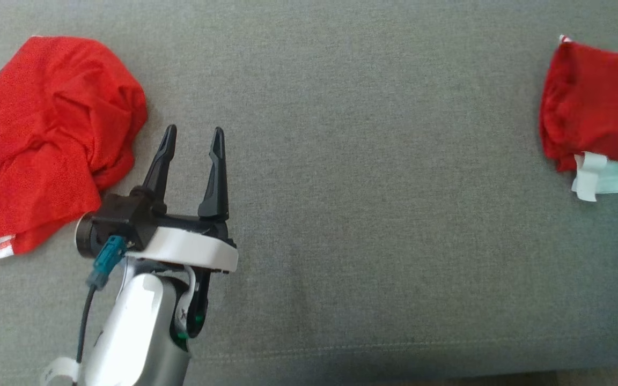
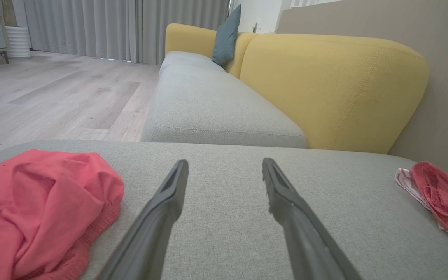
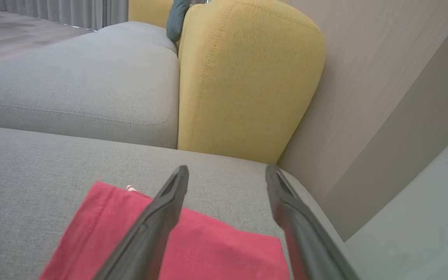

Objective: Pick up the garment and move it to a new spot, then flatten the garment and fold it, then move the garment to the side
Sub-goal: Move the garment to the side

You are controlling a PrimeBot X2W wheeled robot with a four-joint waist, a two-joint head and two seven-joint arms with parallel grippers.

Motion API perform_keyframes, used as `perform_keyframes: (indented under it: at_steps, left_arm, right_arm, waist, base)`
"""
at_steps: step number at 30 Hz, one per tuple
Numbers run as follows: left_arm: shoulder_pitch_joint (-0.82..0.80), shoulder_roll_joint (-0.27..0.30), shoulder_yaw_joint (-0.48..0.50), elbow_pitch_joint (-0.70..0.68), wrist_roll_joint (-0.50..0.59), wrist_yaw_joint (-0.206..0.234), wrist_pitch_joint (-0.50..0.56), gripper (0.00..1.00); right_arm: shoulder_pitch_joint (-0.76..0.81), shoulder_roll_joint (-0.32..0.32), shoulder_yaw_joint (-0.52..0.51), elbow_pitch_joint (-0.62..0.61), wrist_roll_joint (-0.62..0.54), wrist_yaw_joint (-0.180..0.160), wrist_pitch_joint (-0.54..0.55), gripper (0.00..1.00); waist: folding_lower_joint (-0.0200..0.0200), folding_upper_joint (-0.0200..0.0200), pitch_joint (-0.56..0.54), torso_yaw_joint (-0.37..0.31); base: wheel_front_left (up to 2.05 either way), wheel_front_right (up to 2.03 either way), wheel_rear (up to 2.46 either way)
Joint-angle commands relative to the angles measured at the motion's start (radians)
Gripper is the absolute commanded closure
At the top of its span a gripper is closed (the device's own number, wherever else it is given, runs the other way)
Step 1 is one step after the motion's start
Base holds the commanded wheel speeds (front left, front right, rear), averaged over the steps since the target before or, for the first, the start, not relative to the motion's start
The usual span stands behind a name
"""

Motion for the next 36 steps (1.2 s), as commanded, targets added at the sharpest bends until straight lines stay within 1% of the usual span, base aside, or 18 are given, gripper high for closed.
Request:
perform_keyframes:
  at_steps: [1, 5, 9, 17, 18, 22, 27, 31, 36]
  left_arm:
    - [-0.025, 0.007, 0.029, -0.03, 0.006, 0.0, -0.006, 0.0]
    - [-0.022, 0.007, 0.028, -0.025, 0.002, 0.001, -0.006, 0.0]
    - [-0.016, 0.007, 0.029, -0.025, -0.003, 0.003, -0.006, 0.0]
    - [0.015, 0.007, 0.046, -0.047, -0.009, 0.017, -0.006, 0.0]
    - [0.026, 0.007, 0.05, -0.052, -0.012, 0.021, -0.006, 0.0]
    - [0.052, 0.007, 0.053, -0.055, -0.016, 0.025, -0.006, 0.0]
    - [0.101, 0.007, 0.049, -0.053, -0.023, 0.028, -0.006, 0.0]
    - [0.14, 0.007, 0.046, -0.05, -0.028, 0.029, -0.006, 0.0]
    - [0.171, 0.007, 0.047, -0.052, -0.031, 0.028, -0.006, 0.0]
  right_arm:
    - [-0.026, -0.016, 0.015, -0.038, 0.002, -0.001, -0.01, 0.0]
    - [-0.029, 0.012, 0.038, -0.067, 0.009, -0.001, -0.023, 0.0]
    - [-0.018, 0.063, 0.071, -0.11, 0.024, -0.001, -0.032, 0.0]
    - [0.066, 0.224, 0.128, -0.231, 0.053, -0.001, -0.051, 0.0]
    - [0.097, 0.267, 0.139, -0.258, 0.058, -0.001, -0.055, 0.0]
    - [0.177, 0.333, 0.156, -0.308, 0.061, -0.001, -0.066, 0.0]
    - [0.293, 0.368, 0.177, -0.355, 0.073, -0.001, -0.096, 0.0]
    - [0.378, 0.372, 0.205, -0.376, 0.135, -0.001, -0.129, 0.0]
    - [0.445, 0.372, 0.226, -0.385, 0.167, -0.001, -0.157, 0.0]
  waist:
    - [0.0, 0.0, -0.003, -0.001]
    - [0.0, 0.0, -0.021, -0.003]
    - [0.0, 0.0, -0.05, -0.002]
    - [0.0, 0.0, -0.123, 0.008]
    - [0.0, 0.0, -0.141, 0.012]
    - [0.0, 0.0, -0.177, 0.024]
    - [0.0, 0.0, -0.219, 0.043]
    - [0.0, 0.0, -0.247, 0.056]
    - [0.0, 0.0, -0.269, 0.066]
  base:
    - [0.0, 0.0, 0.0]
    - [0.0, 0.0, 0.0]
    - [0.0, 0.0, 0.0]
    - [0.0, 0.0, 0.0]
    - [0.0, 0.0, 0.0]
    - [0.0, 0.0, 0.0]
    - [0.0, 0.0, 0.0]
    - [0.0, 0.0, 0.0]
    - [0.0, 0.0, 0.0]
